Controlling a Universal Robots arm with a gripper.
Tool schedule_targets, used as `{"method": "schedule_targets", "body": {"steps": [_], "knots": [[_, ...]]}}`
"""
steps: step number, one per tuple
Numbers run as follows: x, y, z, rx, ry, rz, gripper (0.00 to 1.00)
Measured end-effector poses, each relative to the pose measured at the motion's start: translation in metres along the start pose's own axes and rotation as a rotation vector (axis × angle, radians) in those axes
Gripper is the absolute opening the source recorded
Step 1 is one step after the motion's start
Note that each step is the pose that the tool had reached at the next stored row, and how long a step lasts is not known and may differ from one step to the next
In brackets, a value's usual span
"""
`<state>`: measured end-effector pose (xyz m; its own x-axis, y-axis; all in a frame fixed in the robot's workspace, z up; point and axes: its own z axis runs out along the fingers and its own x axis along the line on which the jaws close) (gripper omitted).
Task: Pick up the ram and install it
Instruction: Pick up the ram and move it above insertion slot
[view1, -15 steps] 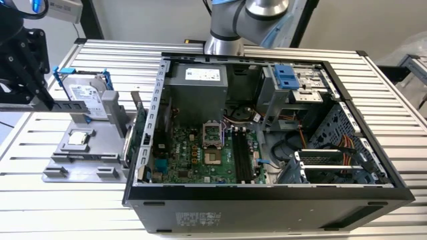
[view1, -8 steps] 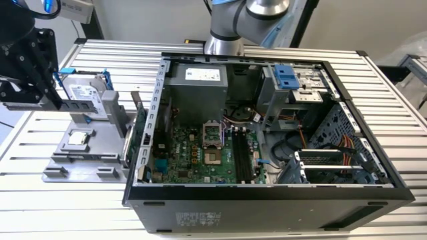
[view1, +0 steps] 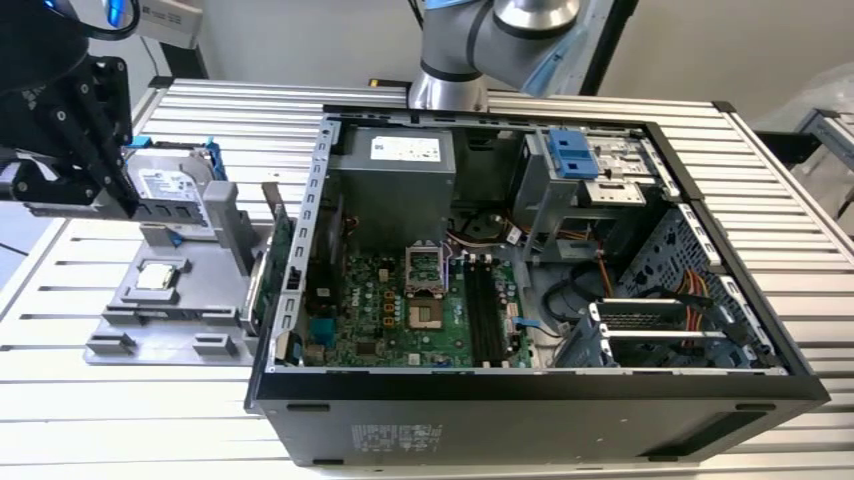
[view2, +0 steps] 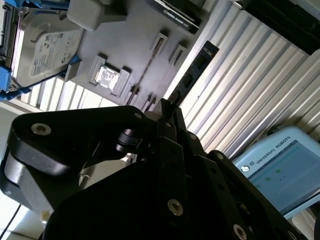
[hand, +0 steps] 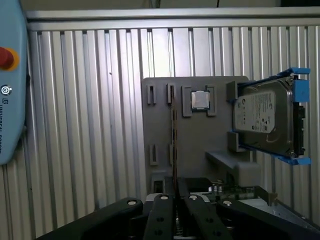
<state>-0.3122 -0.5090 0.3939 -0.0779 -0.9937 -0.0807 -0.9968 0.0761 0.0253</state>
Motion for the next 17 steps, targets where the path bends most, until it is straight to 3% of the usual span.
{"method": "schedule_targets", "body": {"steps": [11, 17], "knots": [[-0.0051, -0.0126, 0.0001, 0.0029, -0.0003, 0.035, 0.0], [-0.0053, -0.0132, 0.0001, 0.003, -0.0002, 0.035, 0.0]]}}
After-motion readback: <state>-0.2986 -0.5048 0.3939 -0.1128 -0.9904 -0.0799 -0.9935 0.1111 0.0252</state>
